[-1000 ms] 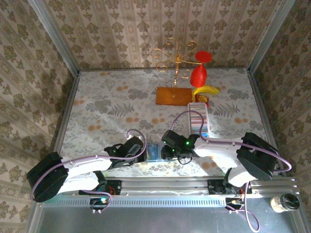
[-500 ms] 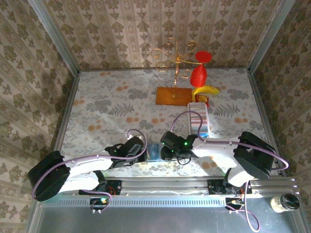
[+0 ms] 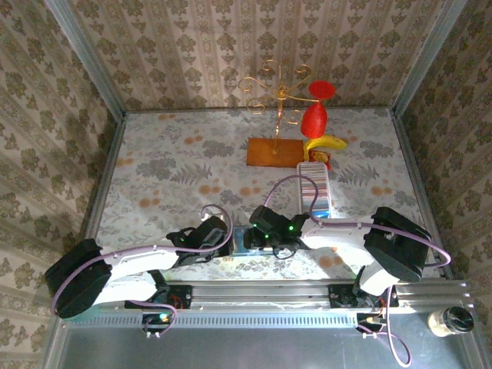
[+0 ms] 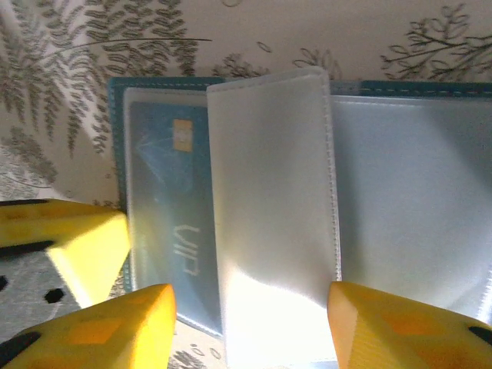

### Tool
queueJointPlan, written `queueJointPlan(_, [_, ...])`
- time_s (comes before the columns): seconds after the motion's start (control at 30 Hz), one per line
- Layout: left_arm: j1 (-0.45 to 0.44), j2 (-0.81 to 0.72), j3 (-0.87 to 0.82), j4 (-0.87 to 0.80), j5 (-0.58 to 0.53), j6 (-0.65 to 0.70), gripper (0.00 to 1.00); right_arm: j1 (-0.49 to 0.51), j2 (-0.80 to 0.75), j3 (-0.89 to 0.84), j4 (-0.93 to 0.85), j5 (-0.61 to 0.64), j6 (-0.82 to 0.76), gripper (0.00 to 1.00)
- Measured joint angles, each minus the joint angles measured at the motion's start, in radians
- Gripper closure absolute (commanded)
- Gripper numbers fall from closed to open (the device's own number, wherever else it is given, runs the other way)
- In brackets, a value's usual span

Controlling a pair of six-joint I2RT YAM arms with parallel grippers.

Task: Put the credit cards into the card holder

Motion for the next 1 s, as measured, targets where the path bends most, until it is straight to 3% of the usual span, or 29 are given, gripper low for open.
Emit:
queueJointPlan(0.63, [-0.001, -0.09, -0.036, -0.005, -0.004, -0.019, 0.92, 0.007, 0.0, -0.044, 0.227, -0.054, 0.082, 0.47])
queueJointPlan(1.0, [-0.007, -0.245, -0.042, -0.131, -0.092, -0.045, 0.89, 0.007, 0.013, -0.044, 0.269, -0.078, 0.098, 0.47])
